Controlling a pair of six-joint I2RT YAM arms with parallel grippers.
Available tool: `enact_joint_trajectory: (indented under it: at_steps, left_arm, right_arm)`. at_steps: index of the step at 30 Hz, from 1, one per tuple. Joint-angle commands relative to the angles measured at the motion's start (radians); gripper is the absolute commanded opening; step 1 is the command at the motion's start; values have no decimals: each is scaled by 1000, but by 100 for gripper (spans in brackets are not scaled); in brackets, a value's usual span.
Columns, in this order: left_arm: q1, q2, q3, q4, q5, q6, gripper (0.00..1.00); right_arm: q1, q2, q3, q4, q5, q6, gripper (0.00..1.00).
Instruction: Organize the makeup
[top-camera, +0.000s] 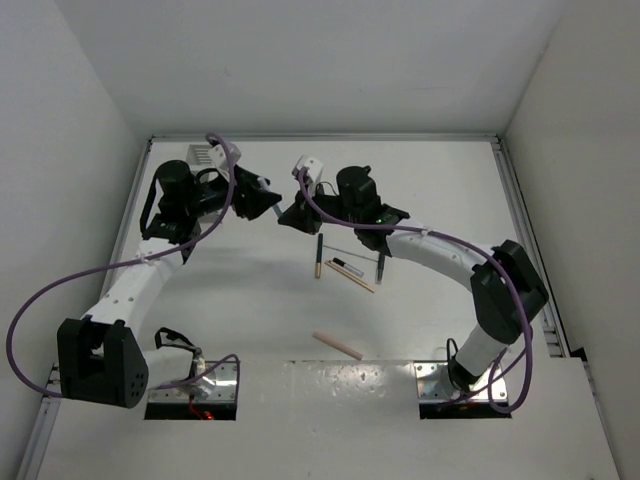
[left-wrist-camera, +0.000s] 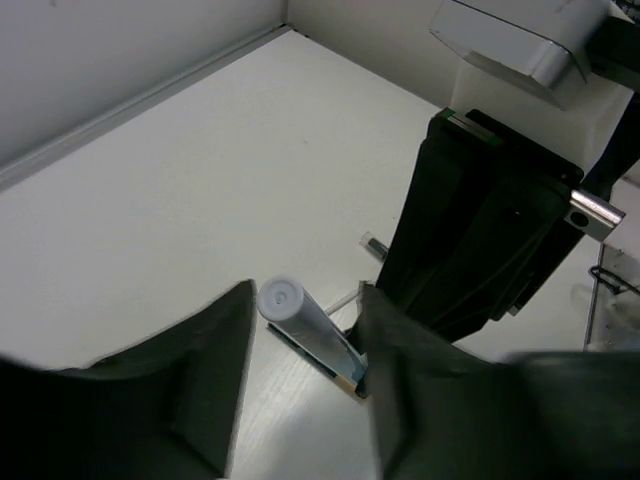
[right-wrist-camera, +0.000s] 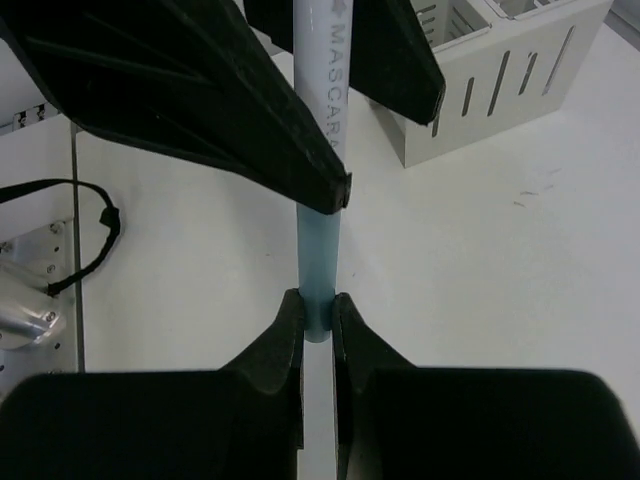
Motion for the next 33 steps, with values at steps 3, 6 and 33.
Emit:
enact_joint_trajectory:
  at_steps: [3, 6, 33]
  left_arm:
    - [5, 4, -3, 69, 13, -45, 28]
    - [5, 4, -3, 23, 13, -23, 5]
    - [283, 554, 535, 32, -626, 311, 0]
  right_arm:
    - [5, 15, 14, 73, -28, 25, 0]
    - [5, 18, 18, 73, -22, 20, 0]
    - [-297, -59, -52, -450, 464, -18, 100]
